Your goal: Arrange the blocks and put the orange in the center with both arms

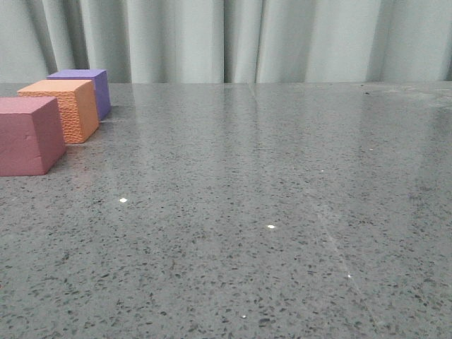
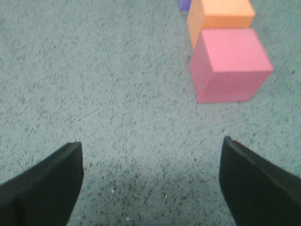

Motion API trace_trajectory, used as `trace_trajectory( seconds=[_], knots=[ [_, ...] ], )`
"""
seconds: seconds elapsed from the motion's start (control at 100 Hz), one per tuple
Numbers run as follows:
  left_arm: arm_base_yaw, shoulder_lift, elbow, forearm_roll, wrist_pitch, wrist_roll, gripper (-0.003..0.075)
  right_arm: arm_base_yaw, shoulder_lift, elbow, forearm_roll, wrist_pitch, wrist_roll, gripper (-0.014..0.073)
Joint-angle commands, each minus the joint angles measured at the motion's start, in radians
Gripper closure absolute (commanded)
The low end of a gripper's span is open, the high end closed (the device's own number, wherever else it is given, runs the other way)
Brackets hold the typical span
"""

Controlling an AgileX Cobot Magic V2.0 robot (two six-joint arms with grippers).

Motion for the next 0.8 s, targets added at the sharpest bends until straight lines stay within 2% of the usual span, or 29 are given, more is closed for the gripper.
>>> trace_trajectory(
  seconds=[0.0,0.05,0.12,0.31,0.79],
  knots=[
    [-0.003,0.003,-0.024,0.011,-0.04,0.002,0.0183,-0.008,-0.024,-0.013,0.001,-0.084,-0.007,0.0661],
    [-0.003,0.003,-0.024,0.013,-0.04,0.002,0.0226,-0.008,-0.024,-0.013,0.001,-0.084,-0.007,0.0661],
    [-0.003,0.003,-0.024,0.013,-0.04,0.002,0.0333,-0.008,-0.024,-0.013,0.001,-0.084,-0.007,0.0661],
    [-0.003,0.003,-0.024,0.013,-0.047,0.002,0.0743,-0.008,-0.024,-0.013,0.001,-0.084,-0.007,0.0661],
    [-0.003,0.003,-0.024,0.015,-0.055,0.003,0.0739,-0.008,-0.024,-0.013,0.001,-0.084,-0.007,0.0661]
  ],
)
